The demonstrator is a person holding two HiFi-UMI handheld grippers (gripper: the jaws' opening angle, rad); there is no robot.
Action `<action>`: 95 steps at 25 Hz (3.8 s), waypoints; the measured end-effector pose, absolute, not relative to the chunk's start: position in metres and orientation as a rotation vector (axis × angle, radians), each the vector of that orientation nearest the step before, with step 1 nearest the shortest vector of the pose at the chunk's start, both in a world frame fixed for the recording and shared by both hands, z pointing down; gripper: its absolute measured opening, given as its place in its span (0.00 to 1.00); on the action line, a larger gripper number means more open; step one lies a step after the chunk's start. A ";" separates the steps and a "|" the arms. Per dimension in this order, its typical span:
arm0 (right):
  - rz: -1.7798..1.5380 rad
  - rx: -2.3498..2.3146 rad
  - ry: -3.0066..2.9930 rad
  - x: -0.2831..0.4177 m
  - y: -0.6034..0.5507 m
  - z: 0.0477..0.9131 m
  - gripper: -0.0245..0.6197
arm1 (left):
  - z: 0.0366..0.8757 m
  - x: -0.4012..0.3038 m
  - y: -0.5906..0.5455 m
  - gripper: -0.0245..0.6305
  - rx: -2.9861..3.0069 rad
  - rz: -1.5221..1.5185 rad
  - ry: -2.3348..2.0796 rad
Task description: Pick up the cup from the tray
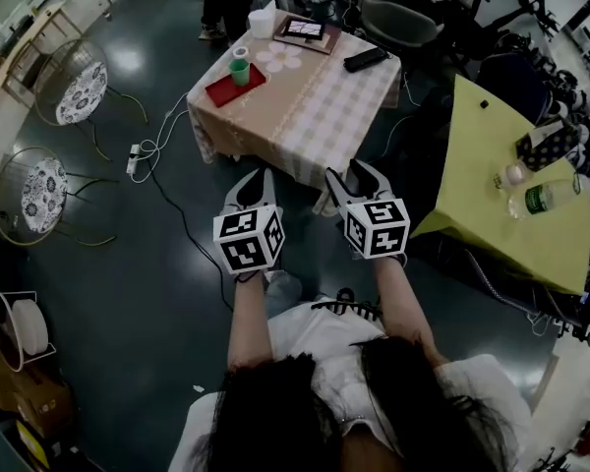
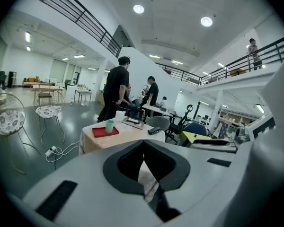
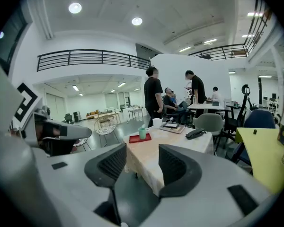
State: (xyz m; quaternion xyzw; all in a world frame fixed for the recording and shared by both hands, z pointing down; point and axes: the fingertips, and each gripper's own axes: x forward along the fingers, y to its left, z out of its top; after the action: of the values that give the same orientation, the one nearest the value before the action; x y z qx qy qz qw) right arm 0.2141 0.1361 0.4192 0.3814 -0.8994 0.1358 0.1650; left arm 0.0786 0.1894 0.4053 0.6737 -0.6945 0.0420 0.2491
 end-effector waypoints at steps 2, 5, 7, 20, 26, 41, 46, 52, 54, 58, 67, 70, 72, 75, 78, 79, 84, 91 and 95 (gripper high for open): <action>0.370 1.084 -2.578 0.200 0.127 0.412 0.37 | 0.402 0.068 0.177 0.05 1.846 0.121 -1.878; 0.350 1.098 -2.593 0.183 0.113 0.402 0.40 | 0.388 0.059 0.158 0.05 1.917 0.107 -1.868; 0.345 1.112 -2.592 0.172 0.106 0.399 0.41 | 0.382 0.053 0.150 0.05 1.960 0.111 -1.862; 0.366 1.122 -2.569 0.112 0.083 0.413 0.43 | 0.394 -0.023 0.138 0.05 1.901 0.103 -1.897; 0.349 1.062 -2.578 0.082 0.067 0.414 0.46 | 0.393 -0.046 0.125 0.05 1.883 0.095 -1.914; 0.345 0.950 -2.553 0.013 -0.037 0.434 0.47 | 0.407 -0.113 0.034 0.05 1.804 0.134 -1.956; 0.369 0.890 -2.535 -0.009 -0.075 0.448 0.48 | 0.413 -0.133 -0.003 0.05 1.759 0.153 -1.975; 0.363 0.785 -2.515 -0.040 -0.116 0.466 0.51 | 0.427 -0.151 -0.046 0.05 1.708 0.186 -1.975; 0.361 0.746 -2.503 -0.049 -0.124 0.473 0.51 | 0.432 -0.156 -0.058 0.05 1.696 0.198 -1.968; 0.372 0.697 -2.487 -0.065 -0.142 0.485 0.51 | 0.440 -0.165 -0.081 0.05 1.671 0.209 -1.962; 0.369 0.628 -2.461 -0.088 -0.174 0.504 0.51 | 0.454 -0.184 -0.116 0.05 1.613 0.221 -1.966; 0.363 0.599 -2.453 -0.093 -0.179 0.510 0.51 | 0.460 -0.188 -0.123 0.05 1.591 0.225 -1.972; 0.368 0.579 -2.451 -0.096 -0.181 0.514 0.52 | 0.462 -0.190 -0.125 0.05 1.576 0.228 -1.976; 0.383 0.549 -2.447 -0.103 -0.182 0.519 0.54 | 0.465 -0.193 -0.128 0.05 1.566 0.242 -1.975; 0.387 0.521 -2.432 -0.109 -0.179 0.525 0.55 | 0.469 -0.197 -0.129 0.05 1.556 0.254 -1.969; 0.389 0.517 -2.426 -0.111 -0.179 0.528 0.56 | 0.470 -0.199 -0.129 0.05 1.555 0.257 -1.966; 0.370 0.523 -2.384 -0.127 -0.184 0.541 0.57 | 0.475 -0.217 -0.139 0.05 1.565 0.252 -1.949; 0.367 0.510 -2.292 -0.154 -0.188 0.570 0.59 | 0.488 -0.234 -0.165 0.05 1.610 0.284 -1.878; 0.326 0.506 -2.233 -0.161 -0.194 0.587 0.60 | 0.494 -0.236 -0.180 0.05 1.634 0.288 -1.839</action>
State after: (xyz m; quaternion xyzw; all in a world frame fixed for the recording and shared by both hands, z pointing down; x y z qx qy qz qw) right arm -0.1611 -0.1939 0.5874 0.2001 -0.8837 0.1290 0.4029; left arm -0.2358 -0.1800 0.4941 0.6237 -0.7018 0.1098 0.3264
